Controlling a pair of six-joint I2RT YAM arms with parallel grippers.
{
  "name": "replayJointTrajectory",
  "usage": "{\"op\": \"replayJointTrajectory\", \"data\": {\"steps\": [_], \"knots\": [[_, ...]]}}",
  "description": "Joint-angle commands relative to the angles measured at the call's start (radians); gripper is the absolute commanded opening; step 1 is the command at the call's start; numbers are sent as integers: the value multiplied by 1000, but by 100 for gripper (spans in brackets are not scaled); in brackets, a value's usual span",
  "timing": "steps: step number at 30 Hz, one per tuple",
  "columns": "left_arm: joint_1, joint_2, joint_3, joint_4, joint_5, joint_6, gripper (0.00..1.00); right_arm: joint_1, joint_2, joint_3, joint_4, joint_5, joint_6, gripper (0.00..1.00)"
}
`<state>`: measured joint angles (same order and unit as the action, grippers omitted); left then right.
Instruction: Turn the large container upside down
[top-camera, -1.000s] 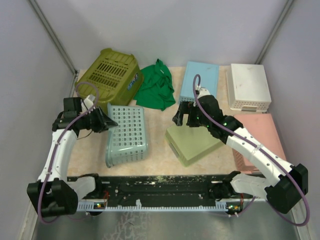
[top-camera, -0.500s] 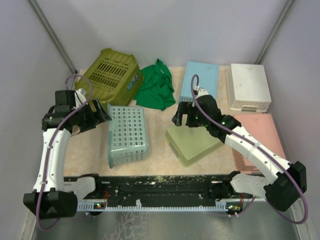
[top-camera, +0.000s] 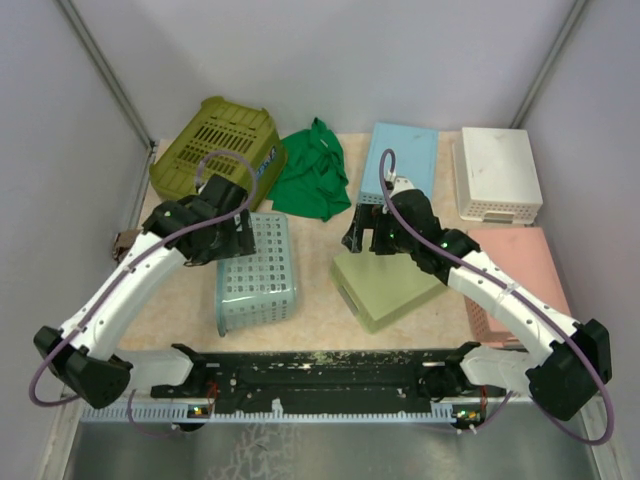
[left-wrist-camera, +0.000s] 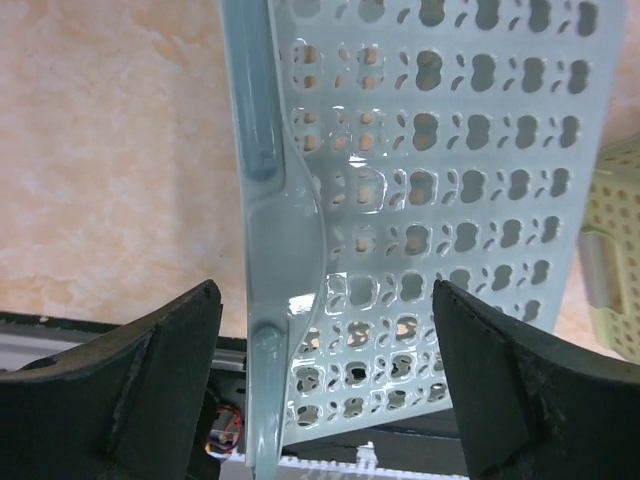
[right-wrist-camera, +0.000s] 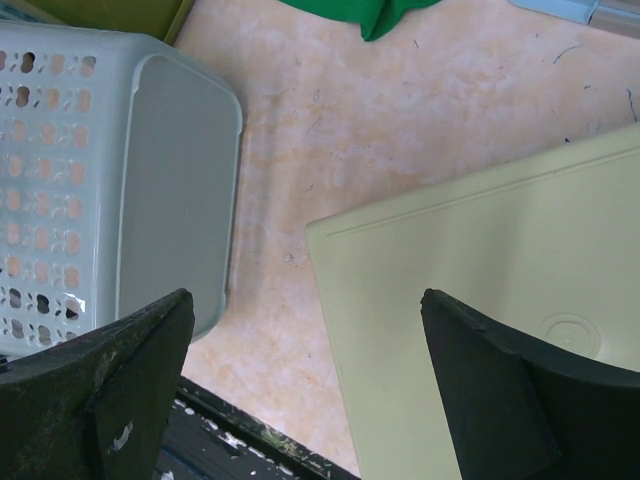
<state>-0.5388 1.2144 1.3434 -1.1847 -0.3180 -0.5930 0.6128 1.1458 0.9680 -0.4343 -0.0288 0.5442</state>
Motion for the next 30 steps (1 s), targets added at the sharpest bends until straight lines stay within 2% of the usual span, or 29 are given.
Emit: {"op": "replayJointTrajectory", "data": {"steps": [1,10,13,20,25,27,30], "knots": [[-71,55,48,-110,-208,-141,89,-5,-21,17,35,3,3,95],[-81,62,13,-84,-232,-139,65,-5,-23,11,35,7,4,95],[-81,60,10,-81,-249,-132,60,-5,-23,12,36,6,4,95],[-81,89,-14,-60,-265,-118,56,-5,-24,10,36,5,6,95],[-81,104,-34,-53,-295,-110,45,-5,-30,7,33,9,6,95],[-81,108,-32,-54,-292,-108,39,-5,-31,7,33,9,6,95],[-81,101,-32,-44,-264,-95,24,-5,-30,7,33,9,6,95]]}}
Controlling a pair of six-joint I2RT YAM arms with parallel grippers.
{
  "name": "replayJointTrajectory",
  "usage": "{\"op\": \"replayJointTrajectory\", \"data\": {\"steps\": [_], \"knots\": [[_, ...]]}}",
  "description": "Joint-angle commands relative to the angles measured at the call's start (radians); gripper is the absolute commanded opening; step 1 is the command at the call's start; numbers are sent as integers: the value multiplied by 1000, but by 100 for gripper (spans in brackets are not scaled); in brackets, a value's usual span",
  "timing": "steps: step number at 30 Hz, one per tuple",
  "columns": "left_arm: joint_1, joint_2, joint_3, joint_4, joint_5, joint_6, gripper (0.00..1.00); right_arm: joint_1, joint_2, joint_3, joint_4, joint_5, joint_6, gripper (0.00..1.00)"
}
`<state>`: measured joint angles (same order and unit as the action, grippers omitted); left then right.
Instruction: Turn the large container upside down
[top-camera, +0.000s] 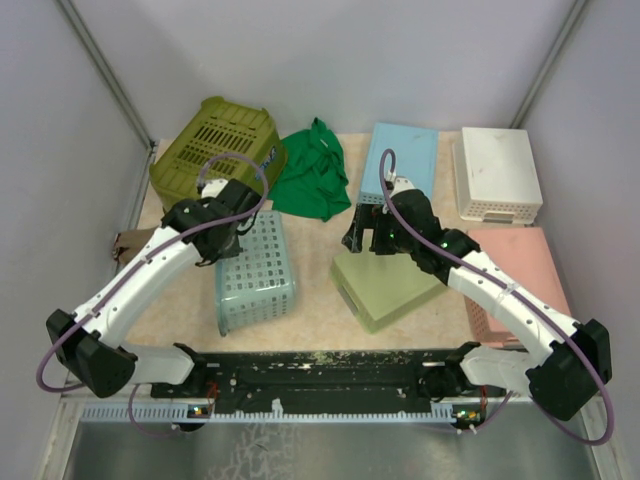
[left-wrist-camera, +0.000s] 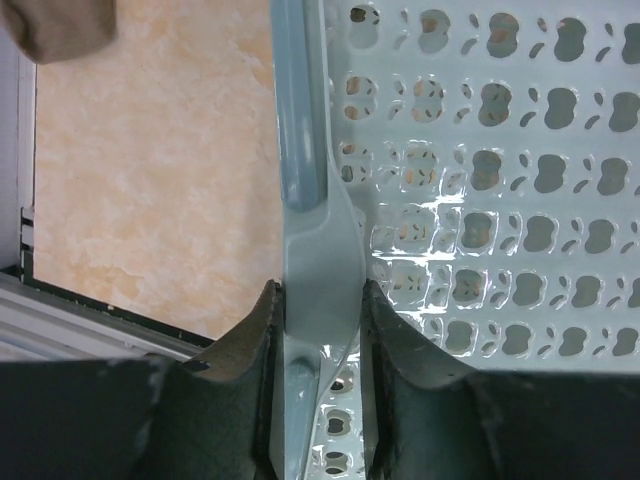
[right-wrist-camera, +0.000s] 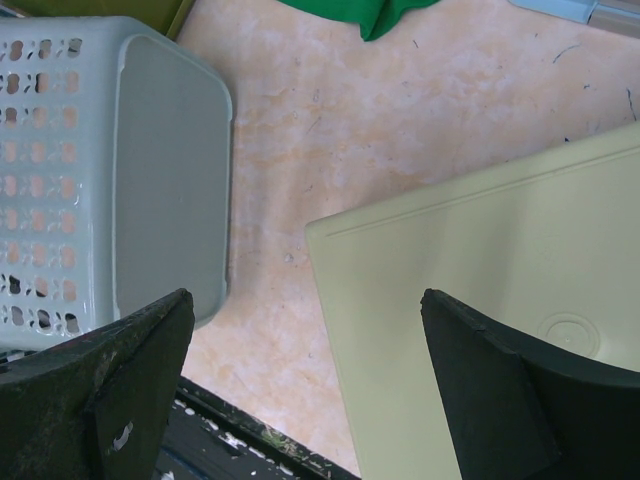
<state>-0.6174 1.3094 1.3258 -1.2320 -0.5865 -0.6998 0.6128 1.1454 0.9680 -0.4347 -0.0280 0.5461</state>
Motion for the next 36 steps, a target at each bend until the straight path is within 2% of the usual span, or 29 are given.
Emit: {"op": "replayJointTrajectory", "data": {"steps": [1,5,7,9,13,15,21,24,28,32,34,36], "knots": [[-2,2,-18,6,10,15,21,-5,-30,7,33,8,4,95],[1,-29,-30,15,18,35,11,-5,-37,9,30,11,3,95],[20,-64,-40,64,84,86,6,-5,-37,8,27,13,0,95],[68,-115,-64,138,201,161,4,-5,-38,7,24,13,1,95],[281,-211,-134,243,495,276,1,-5,-47,6,23,17,1,95],[351,-234,-163,274,605,300,0,-5,-51,6,21,19,2,95],[370,-240,-228,409,910,254,0,-5,-52,1,31,13,6,95],[370,-238,-229,449,980,224,0,-5,-51,-32,70,-19,38,95],[377,-225,-207,450,979,230,0,-5,-27,-135,242,-178,176,95],[401,-213,-236,442,984,246,0,-1,29,-278,620,-409,373,92],[422,-216,-262,445,991,255,0,3,47,-319,748,-452,442,92],[446,-220,-292,449,1007,267,0,9,53,-330,779,-458,456,92]]}}
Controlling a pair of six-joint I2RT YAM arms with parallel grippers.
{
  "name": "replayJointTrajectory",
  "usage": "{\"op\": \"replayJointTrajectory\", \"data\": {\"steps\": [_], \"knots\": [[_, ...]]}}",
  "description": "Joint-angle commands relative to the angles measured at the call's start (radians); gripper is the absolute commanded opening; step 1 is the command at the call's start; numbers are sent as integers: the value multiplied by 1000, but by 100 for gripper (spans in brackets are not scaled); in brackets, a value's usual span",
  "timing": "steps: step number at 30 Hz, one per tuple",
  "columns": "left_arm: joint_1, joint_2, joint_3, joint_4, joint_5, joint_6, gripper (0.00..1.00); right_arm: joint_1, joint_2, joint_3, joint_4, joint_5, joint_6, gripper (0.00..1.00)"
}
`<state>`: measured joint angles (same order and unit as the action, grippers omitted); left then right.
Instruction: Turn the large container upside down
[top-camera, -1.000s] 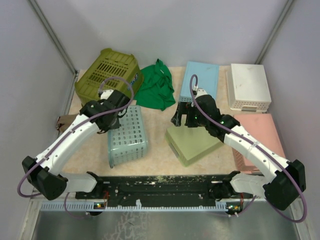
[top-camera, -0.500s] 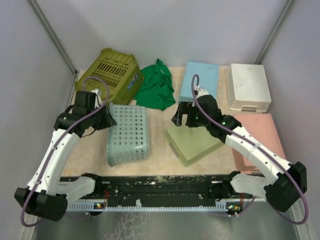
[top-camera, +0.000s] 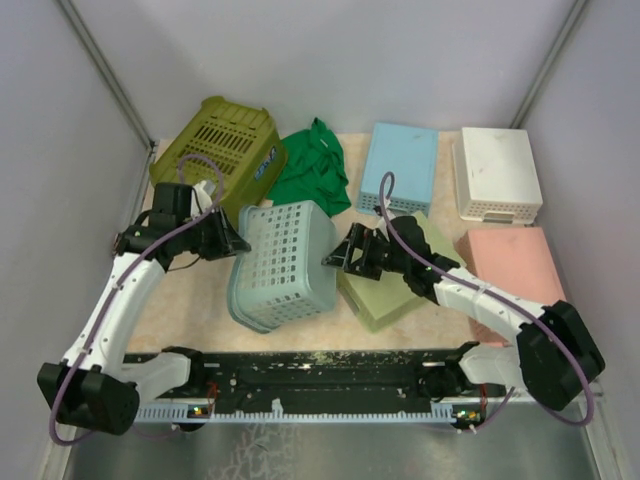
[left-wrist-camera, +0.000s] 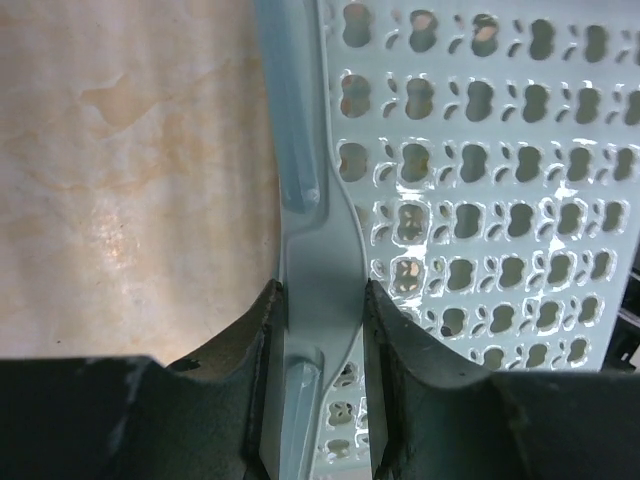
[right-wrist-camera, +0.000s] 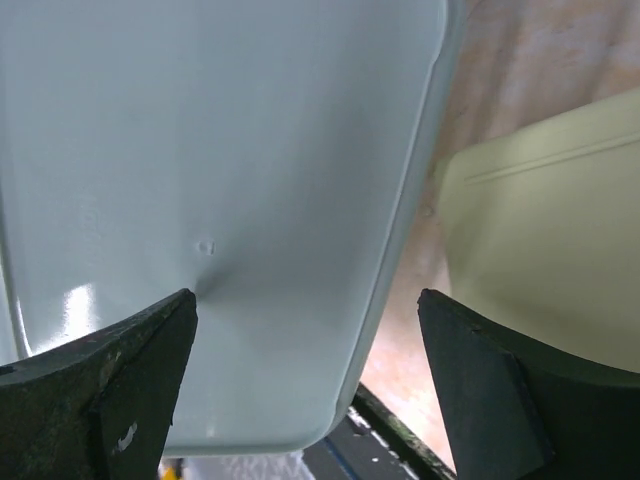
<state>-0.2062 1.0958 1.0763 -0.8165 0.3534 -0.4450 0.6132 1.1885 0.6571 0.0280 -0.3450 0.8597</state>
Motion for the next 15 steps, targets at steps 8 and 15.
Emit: {"op": "replayJointTrajectory", "data": {"steps": [8,15], "knots": [[123,28,-175,97,121,48,0,11,-41,12,199,-114,80,92],[157,73,-214,85,14,68,22,11,-29,18,203,-147,92,92]]}}
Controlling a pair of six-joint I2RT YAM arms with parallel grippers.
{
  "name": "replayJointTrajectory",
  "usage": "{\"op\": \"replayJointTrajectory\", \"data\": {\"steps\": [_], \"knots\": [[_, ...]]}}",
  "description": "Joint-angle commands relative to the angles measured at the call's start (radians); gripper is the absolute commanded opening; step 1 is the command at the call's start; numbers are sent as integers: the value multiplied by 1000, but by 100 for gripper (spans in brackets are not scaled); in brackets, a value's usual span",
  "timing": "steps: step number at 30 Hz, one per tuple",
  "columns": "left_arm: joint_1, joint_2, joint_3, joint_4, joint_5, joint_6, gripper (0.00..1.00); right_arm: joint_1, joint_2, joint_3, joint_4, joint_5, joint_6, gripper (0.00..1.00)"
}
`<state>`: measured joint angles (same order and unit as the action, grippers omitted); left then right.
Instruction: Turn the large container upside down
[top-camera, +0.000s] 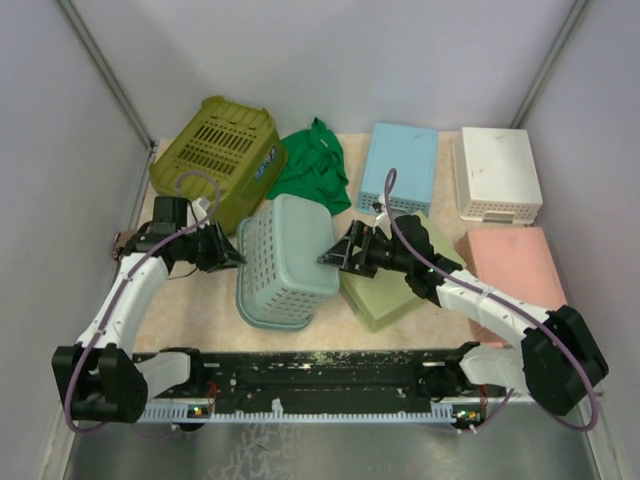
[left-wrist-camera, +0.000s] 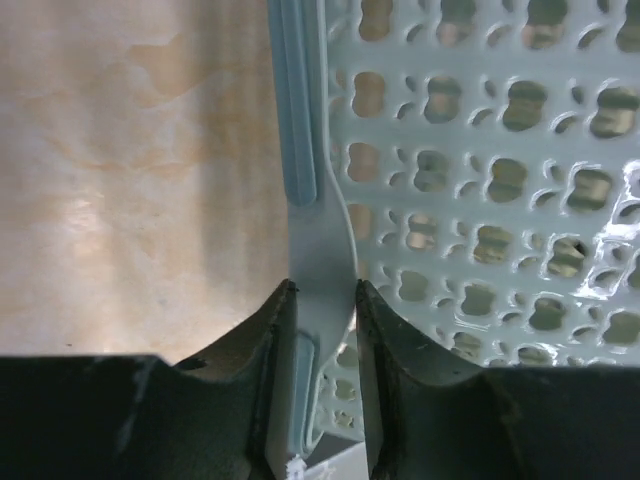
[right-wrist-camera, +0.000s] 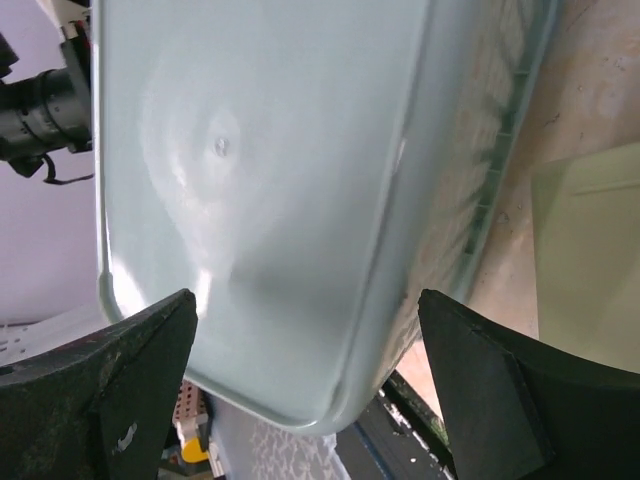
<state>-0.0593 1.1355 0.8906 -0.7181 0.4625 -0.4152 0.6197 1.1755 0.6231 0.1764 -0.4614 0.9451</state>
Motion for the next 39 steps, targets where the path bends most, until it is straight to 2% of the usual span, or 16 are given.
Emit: {"op": "replayJointTrajectory", "data": {"steps": [1,4,5,8,11,14,17,19,23,29,35,39], "knots": [[11,43,-29,-17,-112,39,28,5,-15,53,57,-30,7,92],[12,58,-12,-39,-165,41,45,5,-20,70,24,-15,-19,92],[11,59,0,-49,-182,44,54,5,-26,83,-5,-3,-37,92],[10,49,59,-113,-244,63,71,5,-55,135,-141,65,-124,92],[11,23,160,-182,-316,90,87,5,-86,222,-314,203,-238,93],[10,-14,253,-223,-397,115,99,3,-106,347,-533,464,-361,97],[11,-73,310,-200,-417,139,100,2,-126,470,-695,868,-428,99],[11,-146,314,-134,-355,157,100,2,-137,521,-761,1104,-445,99],[12,-245,286,9,-198,130,100,0,-181,561,-797,1396,-459,99],[11,-363,171,207,-102,85,100,0,-314,487,-723,1494,-482,99],[11,-385,138,221,-135,69,100,0,-474,366,-563,1445,-562,99],[11,-397,124,227,-166,59,100,0,-506,335,-511,1403,-581,99]]}}
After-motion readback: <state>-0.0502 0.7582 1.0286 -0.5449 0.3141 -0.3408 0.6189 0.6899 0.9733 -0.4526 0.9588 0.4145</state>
